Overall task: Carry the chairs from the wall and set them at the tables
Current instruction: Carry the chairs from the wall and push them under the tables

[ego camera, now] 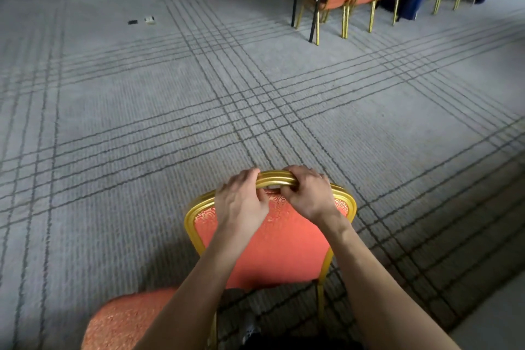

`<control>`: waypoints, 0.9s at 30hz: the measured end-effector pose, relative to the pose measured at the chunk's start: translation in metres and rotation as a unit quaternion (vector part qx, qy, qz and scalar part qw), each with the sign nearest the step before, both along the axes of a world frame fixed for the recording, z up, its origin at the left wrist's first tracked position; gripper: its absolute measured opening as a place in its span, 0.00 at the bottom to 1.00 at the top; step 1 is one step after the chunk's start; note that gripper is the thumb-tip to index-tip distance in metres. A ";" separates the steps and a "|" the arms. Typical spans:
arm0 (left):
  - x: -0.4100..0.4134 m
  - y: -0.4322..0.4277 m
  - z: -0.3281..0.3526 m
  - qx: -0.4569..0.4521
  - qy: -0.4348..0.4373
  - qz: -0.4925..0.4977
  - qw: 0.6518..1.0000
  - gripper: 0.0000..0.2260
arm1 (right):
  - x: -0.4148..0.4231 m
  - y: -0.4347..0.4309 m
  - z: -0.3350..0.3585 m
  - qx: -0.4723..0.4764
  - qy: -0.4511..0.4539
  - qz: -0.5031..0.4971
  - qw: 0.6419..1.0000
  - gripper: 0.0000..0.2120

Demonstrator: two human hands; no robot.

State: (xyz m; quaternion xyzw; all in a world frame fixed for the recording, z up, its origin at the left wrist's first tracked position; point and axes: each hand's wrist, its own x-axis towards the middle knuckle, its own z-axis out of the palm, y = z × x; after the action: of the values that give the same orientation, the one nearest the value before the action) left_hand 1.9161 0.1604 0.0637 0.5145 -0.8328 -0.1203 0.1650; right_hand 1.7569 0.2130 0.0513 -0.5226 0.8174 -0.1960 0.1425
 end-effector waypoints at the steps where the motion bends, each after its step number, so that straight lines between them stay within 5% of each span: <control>1: -0.002 -0.002 0.002 -0.011 -0.038 0.008 0.999 0.17 | -0.001 0.000 -0.001 0.000 0.009 -0.001 1.000 0.20; 4: -0.008 -0.009 0.002 0.000 -0.088 0.019 0.996 0.16 | -0.008 -0.003 -0.004 -0.004 0.015 -0.006 1.000 0.18; 20: -0.005 -0.031 -0.002 0.077 -0.076 0.016 0.994 0.14 | 0.003 -0.006 -0.014 -0.036 0.128 -0.062 0.989 0.13; 25: -0.004 -0.034 -0.017 0.042 -0.068 0.007 0.997 0.15 | -0.002 -0.009 -0.009 -0.017 0.111 -0.060 0.992 0.28; 27: -0.006 -0.041 -0.023 0.046 -0.068 0.002 0.997 0.26 | -0.008 -0.013 -0.009 -0.031 0.092 -0.067 0.993 0.36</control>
State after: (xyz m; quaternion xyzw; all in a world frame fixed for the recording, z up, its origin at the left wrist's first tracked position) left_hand 1.9100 0.1199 0.0410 0.5305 -0.8345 -0.1228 0.0840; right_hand 1.7486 0.2003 0.0423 -0.4871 0.8534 -0.1817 0.0367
